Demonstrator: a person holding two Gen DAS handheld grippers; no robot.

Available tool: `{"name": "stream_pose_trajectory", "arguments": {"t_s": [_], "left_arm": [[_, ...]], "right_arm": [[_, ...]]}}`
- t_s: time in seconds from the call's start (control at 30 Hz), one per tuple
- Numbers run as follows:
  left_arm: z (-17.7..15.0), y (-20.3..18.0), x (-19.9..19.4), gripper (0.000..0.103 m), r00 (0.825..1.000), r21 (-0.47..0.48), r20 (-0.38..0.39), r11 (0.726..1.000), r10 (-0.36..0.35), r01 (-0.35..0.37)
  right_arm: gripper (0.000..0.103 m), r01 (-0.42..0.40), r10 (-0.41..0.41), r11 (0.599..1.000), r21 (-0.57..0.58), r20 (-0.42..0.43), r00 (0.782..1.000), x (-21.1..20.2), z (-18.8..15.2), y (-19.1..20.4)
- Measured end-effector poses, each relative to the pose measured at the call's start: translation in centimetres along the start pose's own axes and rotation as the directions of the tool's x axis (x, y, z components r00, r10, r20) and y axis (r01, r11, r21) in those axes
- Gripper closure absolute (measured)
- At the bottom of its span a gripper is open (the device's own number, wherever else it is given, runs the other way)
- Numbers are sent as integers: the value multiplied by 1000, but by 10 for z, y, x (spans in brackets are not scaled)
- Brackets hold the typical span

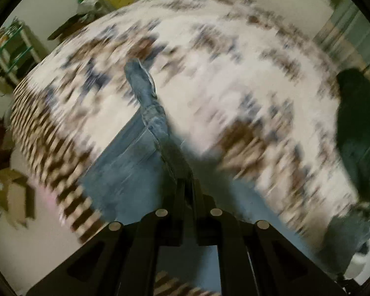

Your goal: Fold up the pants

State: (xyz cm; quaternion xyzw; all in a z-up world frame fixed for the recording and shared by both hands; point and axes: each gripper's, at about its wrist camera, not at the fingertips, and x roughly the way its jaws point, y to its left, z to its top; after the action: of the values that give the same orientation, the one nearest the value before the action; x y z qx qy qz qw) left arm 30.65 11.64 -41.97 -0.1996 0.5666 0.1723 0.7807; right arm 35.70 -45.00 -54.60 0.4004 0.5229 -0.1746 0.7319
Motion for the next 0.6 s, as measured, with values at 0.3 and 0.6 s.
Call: {"name": "stream_pose_trajectory", "arguments": {"t_s": [0.3, 0.6], "left_arm": [[-83, 71, 119, 95, 978, -70, -180, 990, 105, -119], [-77, 61, 79, 25, 992, -67, -72, 992, 103, -107]], "right_arm": [[96, 165, -160, 986, 14, -185, 970, 73, -81, -103], [31, 94, -92, 995, 20, -82, 992, 31, -37, -121]]}}
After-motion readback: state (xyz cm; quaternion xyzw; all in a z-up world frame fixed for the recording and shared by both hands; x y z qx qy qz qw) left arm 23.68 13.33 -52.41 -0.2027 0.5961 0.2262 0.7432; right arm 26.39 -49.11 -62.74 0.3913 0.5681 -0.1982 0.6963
